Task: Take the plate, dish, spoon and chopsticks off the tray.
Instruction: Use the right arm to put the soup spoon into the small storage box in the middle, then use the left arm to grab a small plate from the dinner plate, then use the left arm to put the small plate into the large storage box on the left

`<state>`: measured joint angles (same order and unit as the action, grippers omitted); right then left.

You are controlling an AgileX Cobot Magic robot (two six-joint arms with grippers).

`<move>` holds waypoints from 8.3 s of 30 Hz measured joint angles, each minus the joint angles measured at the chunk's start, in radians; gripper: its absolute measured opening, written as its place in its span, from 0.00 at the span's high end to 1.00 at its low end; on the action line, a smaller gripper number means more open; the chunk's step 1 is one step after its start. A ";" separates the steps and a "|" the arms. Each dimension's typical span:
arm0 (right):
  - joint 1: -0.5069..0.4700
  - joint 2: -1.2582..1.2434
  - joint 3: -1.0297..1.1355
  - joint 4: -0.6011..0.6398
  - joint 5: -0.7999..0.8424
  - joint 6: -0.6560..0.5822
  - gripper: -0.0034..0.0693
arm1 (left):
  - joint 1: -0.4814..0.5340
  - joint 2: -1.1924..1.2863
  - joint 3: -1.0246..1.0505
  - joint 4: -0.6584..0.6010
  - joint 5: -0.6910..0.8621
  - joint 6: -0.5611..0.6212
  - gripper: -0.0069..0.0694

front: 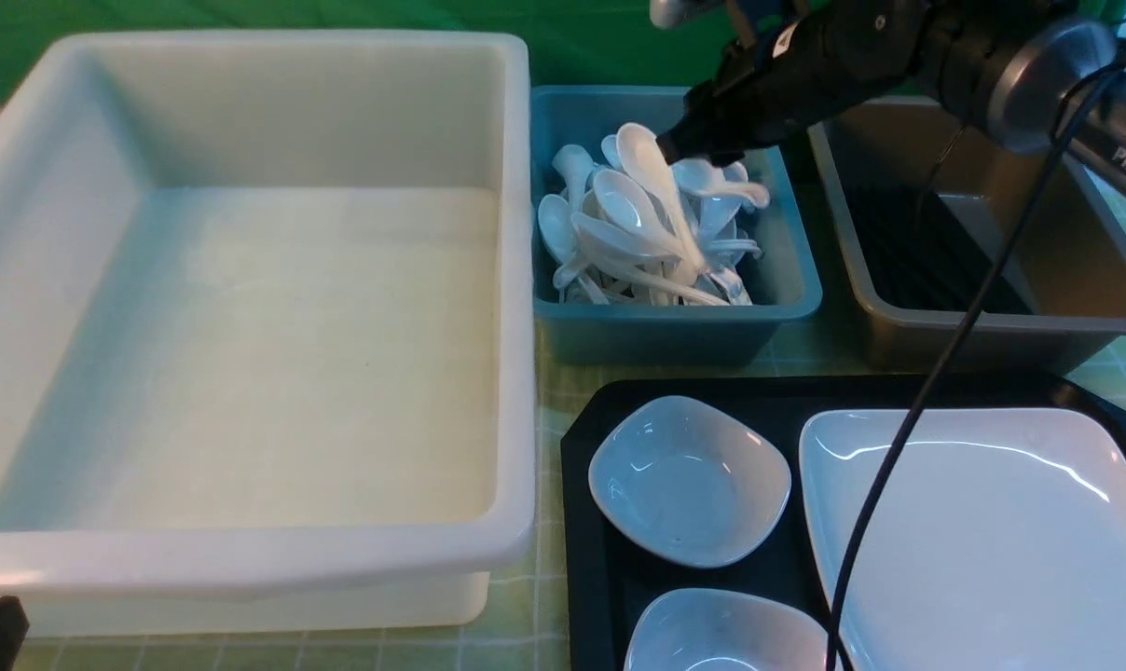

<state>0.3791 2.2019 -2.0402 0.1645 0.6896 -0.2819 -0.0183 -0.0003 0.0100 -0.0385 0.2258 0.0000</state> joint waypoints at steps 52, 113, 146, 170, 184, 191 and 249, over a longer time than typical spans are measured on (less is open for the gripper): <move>-0.084 -1.654 1.390 -0.042 0.255 0.077 0.92 | 0.000 0.000 0.000 0.000 0.000 0.000 0.91; -0.084 -1.663 1.394 -0.046 -0.005 0.084 0.85 | 0.000 0.180 -0.499 -0.475 0.143 -0.469 0.91; -0.084 -1.800 1.396 -0.399 0.305 0.282 0.86 | -0.896 1.888 -1.630 -0.120 0.956 0.363 0.75; -0.084 -1.808 1.396 -0.401 0.322 0.292 0.90 | -0.957 2.174 -1.808 0.007 0.804 0.681 0.28; -0.084 -1.808 1.396 -0.401 0.322 0.296 0.89 | -0.957 2.214 -1.808 -0.020 0.839 0.710 0.52; -0.084 -1.808 1.396 -0.401 0.322 0.299 0.87 | -0.951 2.195 -1.821 -0.016 0.864 0.697 0.78; -0.084 -1.808 1.396 -0.400 0.264 0.367 0.80 | 0.144 1.832 -1.250 -0.661 0.615 0.726 0.90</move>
<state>0.2949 0.3935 -0.6445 -0.2351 0.9537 0.0847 0.1253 1.8317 -1.2398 -0.6992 0.8409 0.7259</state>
